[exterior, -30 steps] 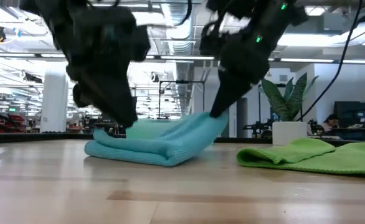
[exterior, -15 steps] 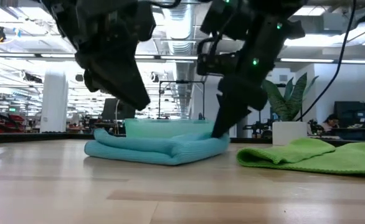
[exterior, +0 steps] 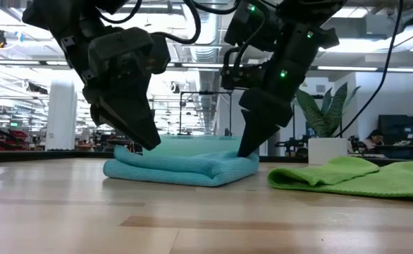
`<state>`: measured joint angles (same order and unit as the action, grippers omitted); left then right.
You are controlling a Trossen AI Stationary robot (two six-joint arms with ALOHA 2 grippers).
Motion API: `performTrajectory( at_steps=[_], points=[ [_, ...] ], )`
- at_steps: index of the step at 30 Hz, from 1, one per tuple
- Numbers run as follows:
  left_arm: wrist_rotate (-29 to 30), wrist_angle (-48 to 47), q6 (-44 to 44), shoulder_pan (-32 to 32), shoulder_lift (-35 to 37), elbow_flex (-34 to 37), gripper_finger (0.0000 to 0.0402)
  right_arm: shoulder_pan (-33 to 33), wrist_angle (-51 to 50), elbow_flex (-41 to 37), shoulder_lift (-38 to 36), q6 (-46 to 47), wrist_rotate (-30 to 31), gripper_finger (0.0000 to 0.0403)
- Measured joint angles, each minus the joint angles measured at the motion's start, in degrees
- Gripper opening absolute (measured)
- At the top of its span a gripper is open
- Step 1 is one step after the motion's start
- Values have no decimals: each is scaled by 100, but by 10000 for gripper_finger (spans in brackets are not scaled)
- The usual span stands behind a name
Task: Roll microfiber towels into tight, uniform cylinder then place into a basket
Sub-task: Fold the blue microfiber cloth
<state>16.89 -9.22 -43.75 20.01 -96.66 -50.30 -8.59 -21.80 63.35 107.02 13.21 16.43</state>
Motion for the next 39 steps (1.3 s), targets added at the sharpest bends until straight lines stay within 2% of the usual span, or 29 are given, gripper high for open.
performTrajectory(
  at_steps=[5, 7, 12, 14, 20, 25, 30, 34, 39],
  points=[
    [-61, -25, 1, 1, 0, 0, 98, 3, -45, 10, 0, -22, -2, 151],
    [-139, -28, 3, 2, 0, 0, 98, 31, -385, 146, -23, -119, -7, 172],
    [-160, -29, 215, 2, 0, 0, 98, -6, -1284, 647, -168, 187, 7, 203],
    [-220, -56, 198, 2, 0, 0, 98, -128, -1247, 731, -272, 205, 16, 211],
    [-457, -198, -7, 37, -166, -2, 98, -624, -1553, 647, -576, 131, 84, 219],
    [-869, -92, -397, 18, -446, -22, 98, -975, -1862, 650, -764, 177, 629, 217],
    [-943, 154, -1135, 40, -424, -11, 98, -1238, -2229, 630, -920, 404, 1204, 219],
    [-1115, 780, -941, 157, -420, -157, 98, -1348, -2291, 470, -946, 436, 1300, 219],
    [-1258, 850, -338, 300, -413, -377, 98, -1352, -2183, 350, -940, 439, 928, 219]
  ],
)
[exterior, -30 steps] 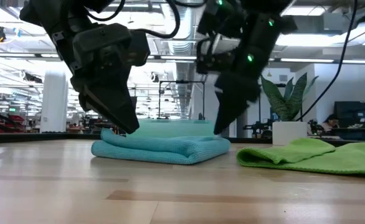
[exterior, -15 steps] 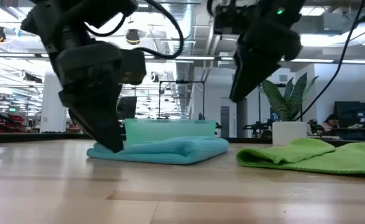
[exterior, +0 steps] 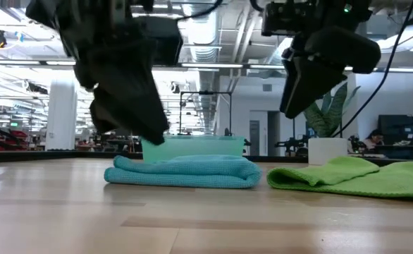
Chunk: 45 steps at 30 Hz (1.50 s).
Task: Roll microfiber towels into tight, uniform cylinder then place into a basket
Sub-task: Fold the blue microfiber cloth
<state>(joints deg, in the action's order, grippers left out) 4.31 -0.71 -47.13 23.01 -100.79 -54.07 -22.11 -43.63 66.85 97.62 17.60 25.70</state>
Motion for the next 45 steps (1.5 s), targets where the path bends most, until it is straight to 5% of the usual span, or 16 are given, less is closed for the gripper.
performTrajectory(
  at_steps=[8, 17, 26, 36, 45],
  points=[
    [242, -810, 1000, 68, 0, -418, 98, -248, 906, 0, 19, 303, -301, 219],
    [2104, -3448, 1796, 846, 0, -1477, 98, -988, 1989, 0, 112, 78, -194, 219],
    [3557, -3197, 2370, 1870, -51, -1506, 98, -1324, 2760, 1, 112, -513, -45, 219],
    [3035, -2623, 2379, 1734, -57, -1099, 105, -1125, 2746, -188, 110, -288, -220, 219],
    [2463, -1789, 2410, 1448, -57, -562, 174, -1025, 3227, -177, 879, -1132, -169, 219]
  ],
)
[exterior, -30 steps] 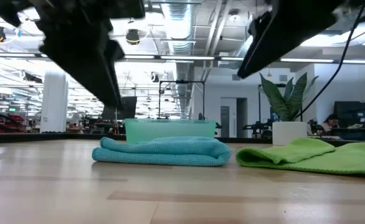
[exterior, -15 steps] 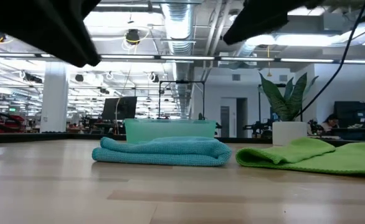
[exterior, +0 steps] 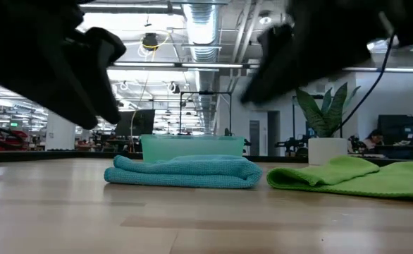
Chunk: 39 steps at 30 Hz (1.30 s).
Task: Roll microfiber towels into tight, uniform cylinder then place into a basket
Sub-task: Fold the blue microfiber cloth
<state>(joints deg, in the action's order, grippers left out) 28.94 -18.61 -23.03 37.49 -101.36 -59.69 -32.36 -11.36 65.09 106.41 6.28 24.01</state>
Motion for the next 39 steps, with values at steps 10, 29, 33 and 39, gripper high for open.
performTrajectory(
  at_steps=[10, 29, 33, 39],
  points=[
    [23, 81, 650, -225, -55, 19, 183, -2, 121, 163, 740, -374, 23, 219],
    [247, 74, 720, -297, -822, -58, 183, 319, 112, -44, 739, -72, -22, 219],
    [434, 11, 816, -247, -838, -74, 183, 319, 198, -42, 824, -55, -99, 219],
    [900, -458, 949, -203, -852, -298, 183, 319, 203, -23, 962, -23, -82, 219]
  ],
)
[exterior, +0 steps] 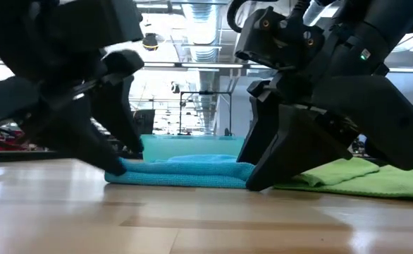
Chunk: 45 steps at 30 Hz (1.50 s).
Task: Roll microfiber towels into tight, uniform cylinder then place into a basket
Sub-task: Fold the blue microfiber cloth, then roll the blue microfiber cloth
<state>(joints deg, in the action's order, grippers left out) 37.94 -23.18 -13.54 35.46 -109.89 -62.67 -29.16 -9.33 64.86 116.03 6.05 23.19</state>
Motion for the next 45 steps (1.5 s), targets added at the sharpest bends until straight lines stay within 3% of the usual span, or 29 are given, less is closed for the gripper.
performTrajectory(
  at_steps=[3, 11, 19, 23, 31, 38, 45],
  points=[
    [-4, -265, 0, -40, 0, -8, 183, 0, -15, 0, 6, 6, -15, 219],
    [-791, 11, 23, -328, 41, 134, 183, 3, -15, -9, -16, 6, -45, 216],
    [-915, 181, -61, -469, 37, 297, 181, 2, -13, -11, -5, 6, -82, 181],
    [-1142, 289, -131, -498, 35, 305, 145, -7, 1, -13, -3, 20, -104, 144],
    [-1545, 337, -187, -503, 24, 308, 11, -16, 14, -15, 0, 251, -207, 57],
    [-1709, 330, -563, -488, 173, 316, 18, -71, -329, 212, 17, 259, -237, 9],
    [-2274, 343, -1356, -428, 488, 332, 4, -181, -901, 564, 43, 535, -238, 31]
  ],
)
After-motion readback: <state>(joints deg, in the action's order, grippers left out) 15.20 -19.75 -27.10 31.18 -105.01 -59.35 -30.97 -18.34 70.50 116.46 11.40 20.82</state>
